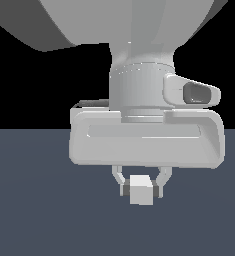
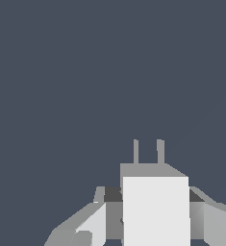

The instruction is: Plug the charger into the wall socket.

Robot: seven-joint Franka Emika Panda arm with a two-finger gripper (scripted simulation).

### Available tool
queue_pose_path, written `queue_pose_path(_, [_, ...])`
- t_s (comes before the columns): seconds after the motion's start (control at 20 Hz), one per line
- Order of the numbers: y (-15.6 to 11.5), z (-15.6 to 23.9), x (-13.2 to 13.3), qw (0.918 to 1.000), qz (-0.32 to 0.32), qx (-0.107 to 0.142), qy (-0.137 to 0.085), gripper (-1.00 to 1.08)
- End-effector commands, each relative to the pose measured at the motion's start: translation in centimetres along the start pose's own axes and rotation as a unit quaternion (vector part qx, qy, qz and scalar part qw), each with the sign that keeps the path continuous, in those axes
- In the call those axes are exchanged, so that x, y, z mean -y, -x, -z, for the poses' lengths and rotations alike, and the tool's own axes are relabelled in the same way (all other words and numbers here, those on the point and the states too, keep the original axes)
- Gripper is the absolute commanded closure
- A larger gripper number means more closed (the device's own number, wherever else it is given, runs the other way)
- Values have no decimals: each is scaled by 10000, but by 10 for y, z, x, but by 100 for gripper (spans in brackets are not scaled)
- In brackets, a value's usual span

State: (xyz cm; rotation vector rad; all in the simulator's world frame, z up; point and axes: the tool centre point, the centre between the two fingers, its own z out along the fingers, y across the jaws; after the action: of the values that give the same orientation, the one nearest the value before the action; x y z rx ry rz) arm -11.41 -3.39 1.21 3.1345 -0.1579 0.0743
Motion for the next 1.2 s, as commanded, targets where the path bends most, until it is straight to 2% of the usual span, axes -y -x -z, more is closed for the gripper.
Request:
queue_pose_path(0.0, [0, 0, 0, 10000, 1, -2, 0, 108])
queue_pose_path(0.5, [-16, 12, 9, 9999, 140, 0, -2, 108])
queue_pose_path(1.15, [-85, 64, 55, 9972, 744, -1, -28, 108])
